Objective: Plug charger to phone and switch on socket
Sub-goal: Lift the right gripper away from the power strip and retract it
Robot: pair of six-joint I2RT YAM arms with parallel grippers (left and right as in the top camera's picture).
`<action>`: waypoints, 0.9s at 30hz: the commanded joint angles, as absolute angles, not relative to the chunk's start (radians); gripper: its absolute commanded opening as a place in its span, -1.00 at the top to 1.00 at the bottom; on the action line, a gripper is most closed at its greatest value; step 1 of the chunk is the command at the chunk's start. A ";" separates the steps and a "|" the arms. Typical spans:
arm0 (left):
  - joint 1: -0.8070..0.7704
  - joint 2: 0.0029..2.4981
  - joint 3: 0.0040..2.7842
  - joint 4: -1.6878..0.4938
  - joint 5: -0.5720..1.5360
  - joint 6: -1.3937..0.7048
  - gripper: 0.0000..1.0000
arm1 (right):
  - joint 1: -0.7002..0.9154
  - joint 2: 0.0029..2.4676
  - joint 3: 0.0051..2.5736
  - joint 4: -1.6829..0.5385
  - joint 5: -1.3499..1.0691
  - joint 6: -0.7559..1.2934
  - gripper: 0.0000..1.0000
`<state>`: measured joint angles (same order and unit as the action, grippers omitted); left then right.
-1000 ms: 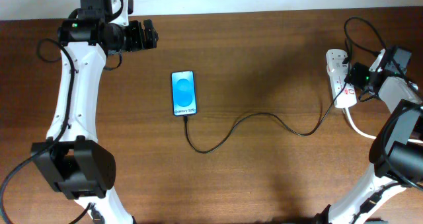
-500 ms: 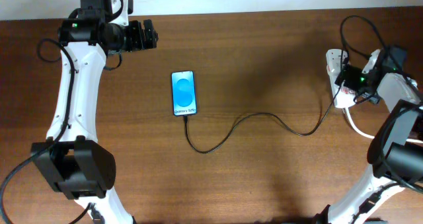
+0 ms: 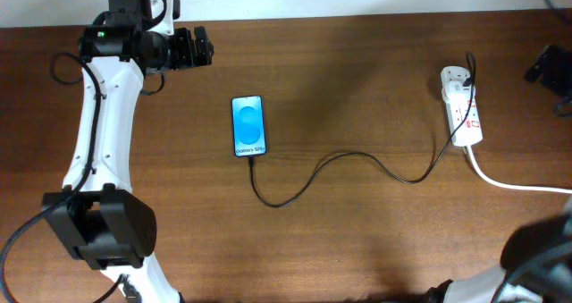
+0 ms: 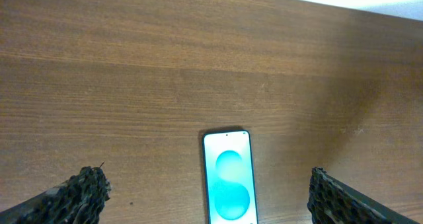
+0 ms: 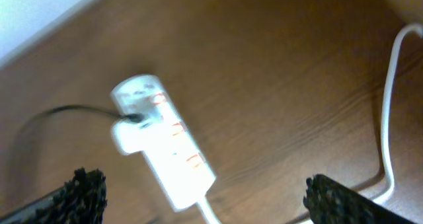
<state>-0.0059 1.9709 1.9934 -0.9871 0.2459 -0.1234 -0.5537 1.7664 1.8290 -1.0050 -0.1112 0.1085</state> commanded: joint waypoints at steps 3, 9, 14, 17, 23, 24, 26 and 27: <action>-0.004 1.959 2.003 -0.990 0.239 -0.114 -0.99 | -0.550 1.459 1.870 -1.193 -0.280 0.110 -0.97; -0.004 1.959 2.003 -0.990 0.239 -0.114 -0.99 | -0.550 1.218 1.870 -1.455 -0.278 0.110 -0.97; -0.004 1.959 2.003 -0.990 0.239 -0.114 -0.99 | -0.550 1.168 1.870 -1.547 -0.171 0.105 -0.97; -0.004 1.959 2.003 -0.990 0.239 -0.114 -0.99 | -0.550 1.173 1.870 -1.550 -0.176 0.105 -0.97; -0.004 1.959 2.003 -0.990 0.239 -0.114 -0.99 | -0.502 1.134 1.814 -1.486 -0.274 -0.079 -0.97; -0.004 1.959 2.003 -0.990 0.239 -0.114 -0.99 | -0.454 1.103 1.774 -1.423 -0.239 -0.079 -0.97; -0.004 1.959 2.004 -0.990 0.239 -0.114 -0.99 | -0.297 0.992 1.604 -1.238 -0.130 -0.078 -0.97; -0.004 1.959 2.003 -0.990 0.239 -0.114 -0.99 | -0.232 0.924 1.488 -1.130 -0.094 -0.078 -0.97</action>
